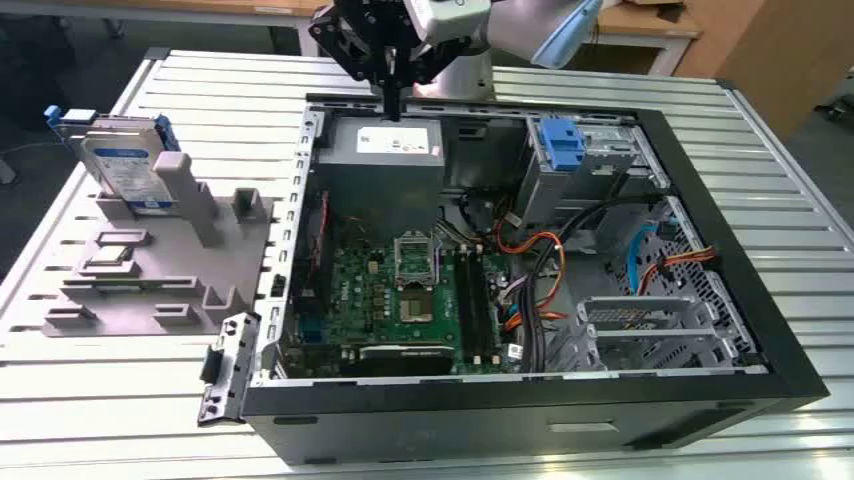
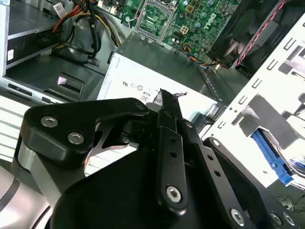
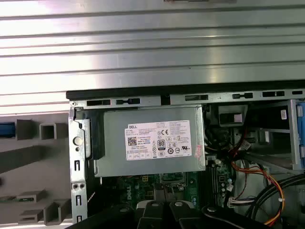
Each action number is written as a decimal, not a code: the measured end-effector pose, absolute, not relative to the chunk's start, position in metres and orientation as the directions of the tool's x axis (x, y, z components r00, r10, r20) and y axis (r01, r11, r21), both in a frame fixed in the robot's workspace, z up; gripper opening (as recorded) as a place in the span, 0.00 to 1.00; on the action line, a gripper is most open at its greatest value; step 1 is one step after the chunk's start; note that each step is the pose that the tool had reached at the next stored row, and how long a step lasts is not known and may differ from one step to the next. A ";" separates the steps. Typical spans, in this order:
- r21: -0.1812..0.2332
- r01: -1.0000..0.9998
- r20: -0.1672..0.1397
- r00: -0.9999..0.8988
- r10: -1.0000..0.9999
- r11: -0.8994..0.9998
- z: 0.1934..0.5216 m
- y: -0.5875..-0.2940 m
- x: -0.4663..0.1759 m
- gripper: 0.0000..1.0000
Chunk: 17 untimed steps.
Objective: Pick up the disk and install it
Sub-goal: 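Reach for the disk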
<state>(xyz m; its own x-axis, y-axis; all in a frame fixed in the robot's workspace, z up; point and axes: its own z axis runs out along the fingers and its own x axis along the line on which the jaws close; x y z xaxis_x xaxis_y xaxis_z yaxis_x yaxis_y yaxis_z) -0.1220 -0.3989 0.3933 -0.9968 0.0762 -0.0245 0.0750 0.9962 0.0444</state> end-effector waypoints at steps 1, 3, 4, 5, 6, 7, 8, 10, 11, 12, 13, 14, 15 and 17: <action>0.044 0.075 -0.024 -0.997 0.076 0.996 0.393 -0.399 -0.122 0.10; 0.044 0.075 -0.024 -0.997 0.076 0.996 0.393 -0.399 -0.122 0.10; 0.044 0.075 -0.024 -0.997 0.076 0.996 0.393 -0.399 -0.122 0.10; 0.044 0.075 -0.024 -0.997 0.076 0.996 0.393 -0.399 -0.122 0.10; 0.044 0.075 -0.024 -0.997 0.076 0.996 0.393 -0.399 -0.122 0.10; 0.044 0.075 -0.024 -0.997 0.076 0.996 0.393 -0.399 -0.122 0.10; 0.044 0.075 -0.024 -0.997 0.076 0.996 0.393 -0.399 -0.122 0.10; 0.044 0.075 -0.024 -0.997 0.076 0.996 0.393 -0.399 -0.122 0.10; 0.044 0.075 -0.024 -0.997 0.076 0.996 0.393 -0.399 -0.123 0.10; 0.044 0.075 -0.024 -0.997 0.076 0.996 0.393 -0.399 -0.123 0.10; 0.044 0.075 -0.024 -0.997 0.076 0.996 0.393 -0.399 -0.123 0.10; 0.044 0.075 -0.024 -0.997 0.076 0.996 0.393 -0.399 -0.124 0.10; 0.044 0.075 -0.024 -0.997 0.076 0.996 0.393 -0.399 -0.124 0.10; 0.044 0.075 -0.024 -0.997 0.076 0.996 0.393 -0.399 -0.124 0.10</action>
